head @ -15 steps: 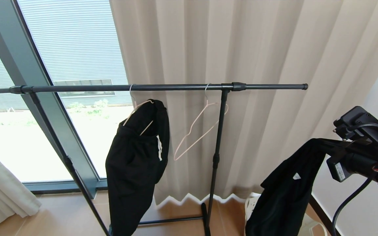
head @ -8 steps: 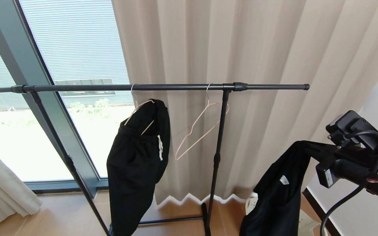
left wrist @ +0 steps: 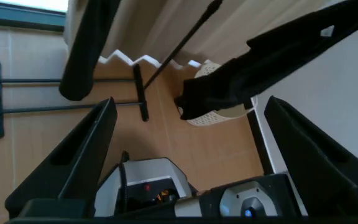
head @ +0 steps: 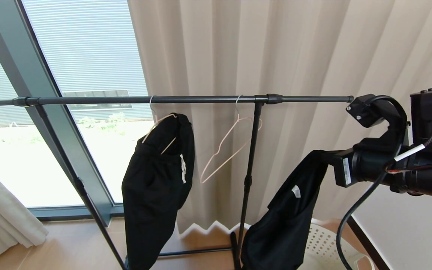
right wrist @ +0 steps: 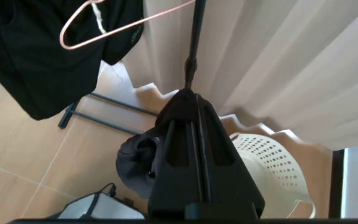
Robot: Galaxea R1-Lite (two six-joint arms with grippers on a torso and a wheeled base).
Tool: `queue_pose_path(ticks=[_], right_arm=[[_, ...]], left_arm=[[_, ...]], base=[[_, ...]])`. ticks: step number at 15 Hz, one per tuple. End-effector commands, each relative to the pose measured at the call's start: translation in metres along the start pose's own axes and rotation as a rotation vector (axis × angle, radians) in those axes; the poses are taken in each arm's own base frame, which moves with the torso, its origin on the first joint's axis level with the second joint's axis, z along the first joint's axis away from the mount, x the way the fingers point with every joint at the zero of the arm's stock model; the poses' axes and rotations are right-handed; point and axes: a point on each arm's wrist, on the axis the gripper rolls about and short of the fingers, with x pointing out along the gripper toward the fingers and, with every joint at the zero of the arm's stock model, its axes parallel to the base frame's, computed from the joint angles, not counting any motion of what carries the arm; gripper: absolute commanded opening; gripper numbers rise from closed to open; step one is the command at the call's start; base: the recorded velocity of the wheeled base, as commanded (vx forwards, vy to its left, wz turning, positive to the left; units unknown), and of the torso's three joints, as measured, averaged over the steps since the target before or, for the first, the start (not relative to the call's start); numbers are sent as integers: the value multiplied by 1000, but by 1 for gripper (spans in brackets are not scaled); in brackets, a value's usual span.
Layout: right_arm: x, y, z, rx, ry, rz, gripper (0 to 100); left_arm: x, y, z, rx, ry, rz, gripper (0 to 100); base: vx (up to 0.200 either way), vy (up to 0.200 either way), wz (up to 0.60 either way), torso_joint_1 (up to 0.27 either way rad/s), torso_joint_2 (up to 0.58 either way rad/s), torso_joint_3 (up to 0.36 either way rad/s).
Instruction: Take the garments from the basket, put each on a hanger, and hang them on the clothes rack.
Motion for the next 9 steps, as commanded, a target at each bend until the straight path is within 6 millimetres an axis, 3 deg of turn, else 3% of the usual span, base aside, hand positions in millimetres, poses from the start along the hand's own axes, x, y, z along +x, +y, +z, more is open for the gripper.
queue_pose_path(ticks=[1,3,7,9], right_arm=[[22,14,9,-20,9,-19,0],[39,23,9,-38,20,-76,0],[40,36,11,-126,-19,-53,0],[39,43,16,-170,-38,-33,0]], left_arm=[[54,-30,50,25,240,-51,100],[79,-46,55,83,282,-84,100],[125,-90,53,221,350,-161,100],[166,-99,48,306,401,-129,100]], base=[[0,0,0,0,0,0],[0,0,0,0,0,0],[0,0,0,0,0,0],[0,0,0,0,0,0]])
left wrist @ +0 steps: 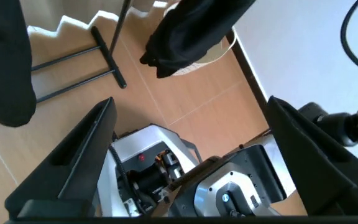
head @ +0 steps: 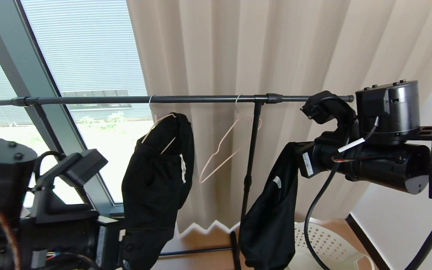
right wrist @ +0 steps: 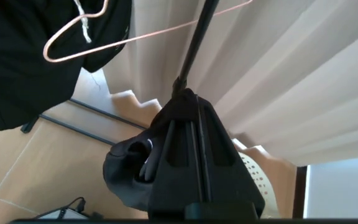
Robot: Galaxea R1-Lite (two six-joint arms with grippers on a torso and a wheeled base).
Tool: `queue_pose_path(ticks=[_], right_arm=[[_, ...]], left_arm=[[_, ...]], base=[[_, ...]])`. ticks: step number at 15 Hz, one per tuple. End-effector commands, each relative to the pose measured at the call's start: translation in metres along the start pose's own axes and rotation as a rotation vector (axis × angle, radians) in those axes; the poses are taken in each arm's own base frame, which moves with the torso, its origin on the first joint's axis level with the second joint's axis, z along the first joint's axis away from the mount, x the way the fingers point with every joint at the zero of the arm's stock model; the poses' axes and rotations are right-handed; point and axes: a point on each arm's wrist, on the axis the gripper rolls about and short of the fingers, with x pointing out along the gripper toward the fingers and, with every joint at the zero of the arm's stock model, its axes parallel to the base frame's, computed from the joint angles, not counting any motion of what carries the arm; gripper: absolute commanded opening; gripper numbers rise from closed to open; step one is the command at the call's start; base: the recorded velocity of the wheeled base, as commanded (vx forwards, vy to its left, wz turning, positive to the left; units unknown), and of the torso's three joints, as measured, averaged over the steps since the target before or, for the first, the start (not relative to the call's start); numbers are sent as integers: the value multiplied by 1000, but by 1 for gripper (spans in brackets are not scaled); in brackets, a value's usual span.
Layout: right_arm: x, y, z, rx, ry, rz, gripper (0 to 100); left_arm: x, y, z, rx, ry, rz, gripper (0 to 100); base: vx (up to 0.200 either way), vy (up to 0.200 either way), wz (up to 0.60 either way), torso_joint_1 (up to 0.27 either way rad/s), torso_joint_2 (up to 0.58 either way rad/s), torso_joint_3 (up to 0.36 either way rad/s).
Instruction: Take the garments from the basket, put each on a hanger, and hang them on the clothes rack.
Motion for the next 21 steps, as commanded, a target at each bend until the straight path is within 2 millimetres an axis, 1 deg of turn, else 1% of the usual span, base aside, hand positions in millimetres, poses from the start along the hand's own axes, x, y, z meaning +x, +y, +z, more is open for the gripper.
queue_pose_path(ticks=[1,3,5,6,7,11,13,16,18,19,21], right_arm=[[6,8,1,-16,2,22,0],[10,16,-1,-22,-2,41,0],[15,22,1,-22,-34,47,0],[15,23,0,-23,-32,50,0],[15,33,-2,-38,-29,76,0],[9,53,3,-59,-65,133,0],[4,61,4,-68,-75,144,0],[-1,67,5,-74,-84,147,0],[-3,66,5,-73,-87,141,0],[-8,65,8,-70,-102,140,0],[-10,64,10,-66,-110,139,0]], left_arm=[[77,-5,13,71,113,56,100],[105,-9,19,99,84,77,100],[142,-10,28,136,65,77,100],[147,-11,27,139,67,74,100],[158,-14,24,148,50,58,100],[171,-21,27,162,-11,25,100],[177,-20,28,162,-49,68,100],[182,-23,25,169,-50,67,100],[190,-22,28,167,-63,103,100],[196,-22,30,167,-73,125,100],[204,-24,33,170,-98,167,100]], base=[[0,0,0,0,0,0],[0,0,0,0,0,0],[0,0,0,0,0,0],[0,0,0,0,0,0],[0,0,0,0,0,0],[0,0,0,0,0,0],[0,0,0,0,0,0],[0,0,0,0,0,0],[0,0,0,0,0,0],[0,0,0,0,0,0],[0,0,0,0,0,0]])
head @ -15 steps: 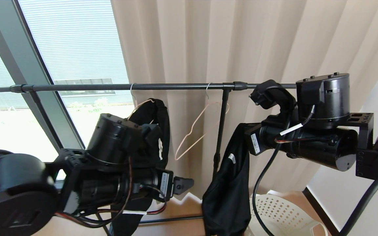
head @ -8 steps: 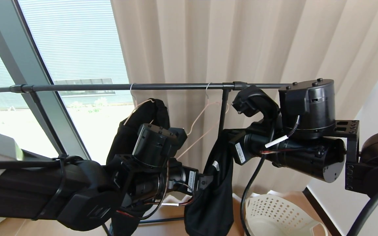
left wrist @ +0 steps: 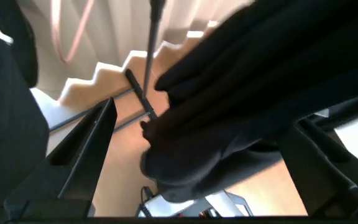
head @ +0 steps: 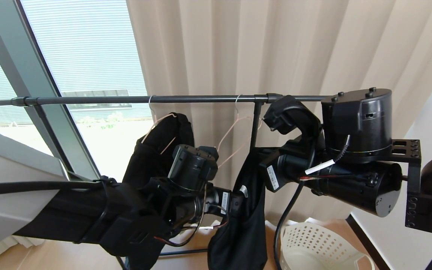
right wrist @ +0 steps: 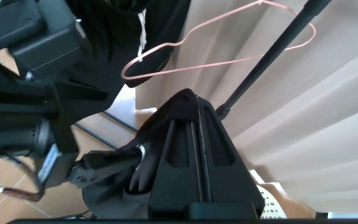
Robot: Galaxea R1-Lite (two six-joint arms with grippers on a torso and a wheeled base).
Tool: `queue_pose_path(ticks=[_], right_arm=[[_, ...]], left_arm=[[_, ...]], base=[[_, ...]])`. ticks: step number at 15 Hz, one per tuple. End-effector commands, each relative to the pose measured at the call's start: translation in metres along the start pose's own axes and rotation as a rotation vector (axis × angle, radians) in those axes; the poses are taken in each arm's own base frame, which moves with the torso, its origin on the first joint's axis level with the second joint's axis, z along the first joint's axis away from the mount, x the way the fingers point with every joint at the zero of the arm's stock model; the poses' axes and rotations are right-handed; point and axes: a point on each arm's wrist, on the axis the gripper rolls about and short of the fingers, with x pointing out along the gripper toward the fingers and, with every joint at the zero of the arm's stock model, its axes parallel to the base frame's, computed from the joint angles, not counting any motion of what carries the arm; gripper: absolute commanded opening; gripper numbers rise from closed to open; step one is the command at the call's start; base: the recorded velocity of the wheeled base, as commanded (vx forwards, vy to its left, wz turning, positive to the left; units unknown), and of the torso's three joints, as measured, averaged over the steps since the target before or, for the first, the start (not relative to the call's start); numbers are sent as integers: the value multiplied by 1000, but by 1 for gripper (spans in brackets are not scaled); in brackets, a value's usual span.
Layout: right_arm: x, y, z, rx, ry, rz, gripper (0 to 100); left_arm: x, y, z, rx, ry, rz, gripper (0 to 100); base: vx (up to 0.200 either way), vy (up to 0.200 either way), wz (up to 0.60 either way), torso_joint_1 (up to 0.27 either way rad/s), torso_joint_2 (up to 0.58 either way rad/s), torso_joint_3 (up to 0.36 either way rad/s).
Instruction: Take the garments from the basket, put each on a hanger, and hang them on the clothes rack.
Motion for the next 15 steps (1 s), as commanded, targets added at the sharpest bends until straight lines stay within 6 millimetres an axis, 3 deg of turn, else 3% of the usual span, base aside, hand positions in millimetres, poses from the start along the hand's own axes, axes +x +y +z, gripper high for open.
queue_pose_path(ticks=[1,6,15], right_arm=[[-8,-3,5,7,-24,-7,0],[-14,-6,8,10,-36,-32,0],[-22,-8,2,7,-29,-34,0]], left_arm=[[17,-3,2,2,-12,46,100],[33,-5,-9,20,2,132,100],[35,-4,4,57,-118,187,100]], base=[[0,0,0,0,0,0],[0,0,0,0,0,0],[0,0,0,0,0,0]])
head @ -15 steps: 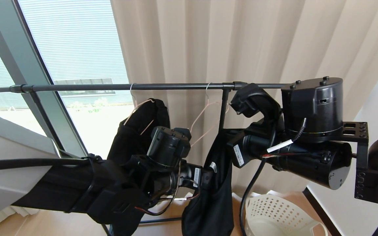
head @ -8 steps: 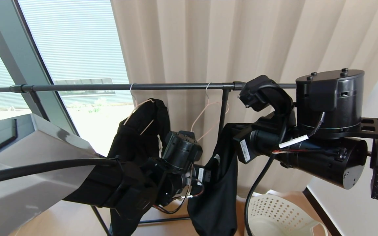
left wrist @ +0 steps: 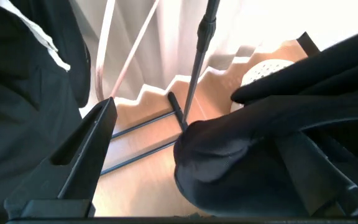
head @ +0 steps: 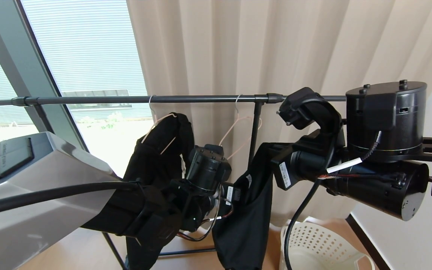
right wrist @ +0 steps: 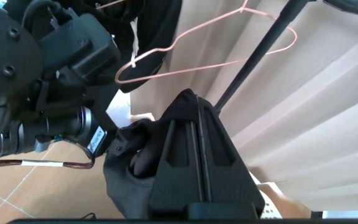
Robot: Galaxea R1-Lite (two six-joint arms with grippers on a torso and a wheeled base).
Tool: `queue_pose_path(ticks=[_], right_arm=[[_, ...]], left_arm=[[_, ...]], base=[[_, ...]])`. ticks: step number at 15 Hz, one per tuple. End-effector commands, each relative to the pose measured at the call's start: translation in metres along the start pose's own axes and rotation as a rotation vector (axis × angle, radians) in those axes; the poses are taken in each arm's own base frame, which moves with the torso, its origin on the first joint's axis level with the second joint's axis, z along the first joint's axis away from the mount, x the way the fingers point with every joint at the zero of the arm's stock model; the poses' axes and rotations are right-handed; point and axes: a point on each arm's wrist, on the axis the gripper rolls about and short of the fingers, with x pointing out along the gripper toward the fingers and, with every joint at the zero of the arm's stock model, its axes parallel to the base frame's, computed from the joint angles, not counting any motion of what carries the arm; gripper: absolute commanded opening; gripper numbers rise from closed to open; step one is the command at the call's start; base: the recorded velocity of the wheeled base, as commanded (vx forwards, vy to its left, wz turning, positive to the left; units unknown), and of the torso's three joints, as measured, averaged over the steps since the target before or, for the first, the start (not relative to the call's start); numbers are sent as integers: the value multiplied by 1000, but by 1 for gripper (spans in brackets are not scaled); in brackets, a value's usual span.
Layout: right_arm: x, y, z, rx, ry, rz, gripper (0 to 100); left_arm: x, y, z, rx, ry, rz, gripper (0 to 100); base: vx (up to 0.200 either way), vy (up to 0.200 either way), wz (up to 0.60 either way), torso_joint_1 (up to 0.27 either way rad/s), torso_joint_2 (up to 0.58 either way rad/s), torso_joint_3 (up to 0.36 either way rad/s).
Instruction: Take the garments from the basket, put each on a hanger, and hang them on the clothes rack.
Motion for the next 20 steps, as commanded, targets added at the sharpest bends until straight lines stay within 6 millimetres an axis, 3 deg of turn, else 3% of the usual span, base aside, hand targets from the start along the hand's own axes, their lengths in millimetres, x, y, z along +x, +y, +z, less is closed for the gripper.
queue_pose_path(ticks=[1,5,9,10,11,16,18,20], right_arm=[[-6,-2,-2,0,-2,1,0],[-22,-5,4,6,-39,8,0],[-27,-6,-4,0,-25,11,0],[-27,-6,-4,1,-24,8,0],[-25,-9,-4,4,-21,-2,0],[-7,-56,-14,-1,43,-172,0],[4,-63,-19,-1,76,-201,0],[19,-63,-22,-125,112,-198,0]], left_arm=[[2,-1,3,-5,-20,-1,100],[9,0,-5,34,-9,48,100],[11,-1,-9,35,-15,49,100],[10,-1,-9,37,-14,47,0],[4,0,-5,34,-25,45,0],[-66,12,16,89,-108,8,0],[-74,16,18,108,-116,11,0],[-81,25,29,154,-152,22,0]], base=[[0,0,0,0,0,0],[0,0,0,0,0,0],[0,0,0,0,0,0],[0,0,0,0,0,0],[0,0,0,0,0,0],[0,0,0,0,0,0],[0,0,0,0,0,0],[0,0,0,0,0,0]])
